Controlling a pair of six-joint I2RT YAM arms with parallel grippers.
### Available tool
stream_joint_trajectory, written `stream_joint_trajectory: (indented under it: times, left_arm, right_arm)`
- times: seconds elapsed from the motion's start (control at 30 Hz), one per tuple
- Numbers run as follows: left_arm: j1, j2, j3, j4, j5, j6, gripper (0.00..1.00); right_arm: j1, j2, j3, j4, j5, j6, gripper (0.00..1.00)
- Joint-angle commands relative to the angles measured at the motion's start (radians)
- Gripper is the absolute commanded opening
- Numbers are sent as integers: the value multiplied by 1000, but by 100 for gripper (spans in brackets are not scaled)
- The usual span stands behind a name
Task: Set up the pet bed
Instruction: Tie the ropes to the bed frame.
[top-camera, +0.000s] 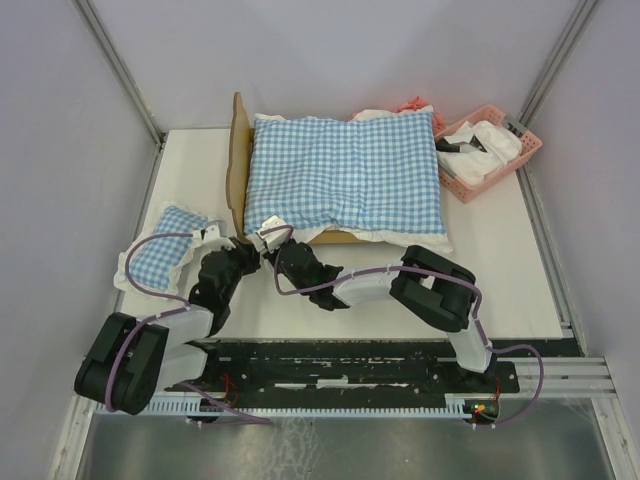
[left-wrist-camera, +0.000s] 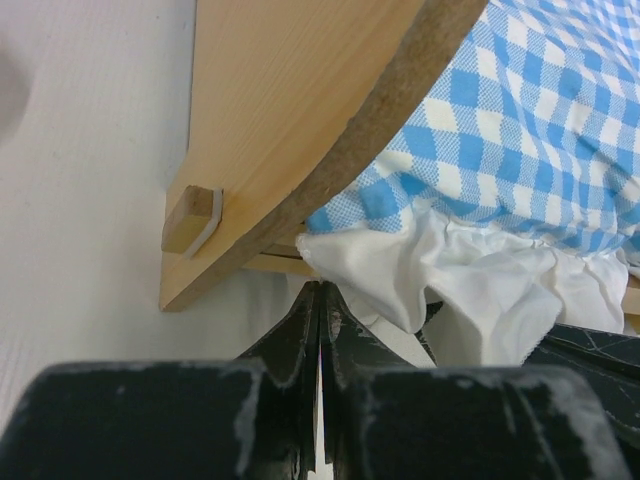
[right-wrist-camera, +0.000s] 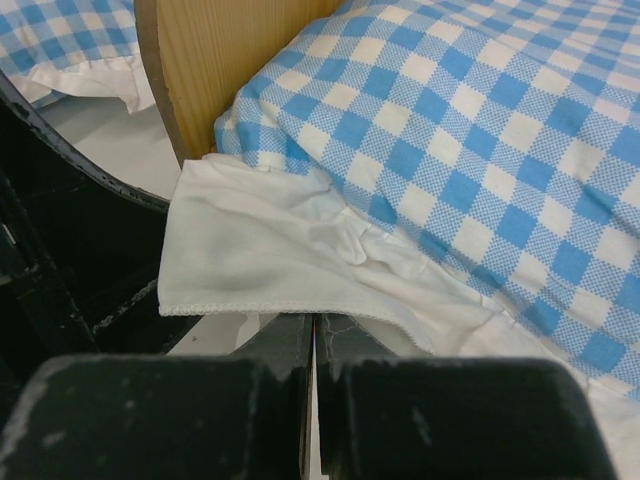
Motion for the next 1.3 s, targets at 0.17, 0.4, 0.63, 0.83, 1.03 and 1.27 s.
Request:
stream_joint_trajectory:
  times: [0.17,0.4,0.63,0.83,1.03,1.27]
  left_arm:
    - [4,-89,25,-78,-26,-84,3]
    - [4,-117,35,-132,-57,-96,3]
    - [4,-123,51,-170,-60,-108,3]
    - [4,-135,48,-178,-55,-133,3]
    - [4,-144,43,-173,-45,-150,3]
    - [4,-169,33,-192,-50,-186,3]
  right_arm:
    - [4,36,52,71,10,-26,2]
    - [8,55,67,98,37,-35,2]
    - [24,71,69,146,142,-58,2]
    - [37,98,86,154,119,-79,2]
    - [41,121,105,166,17,-84,2]
    - [41,122,79,214,20,-71,2]
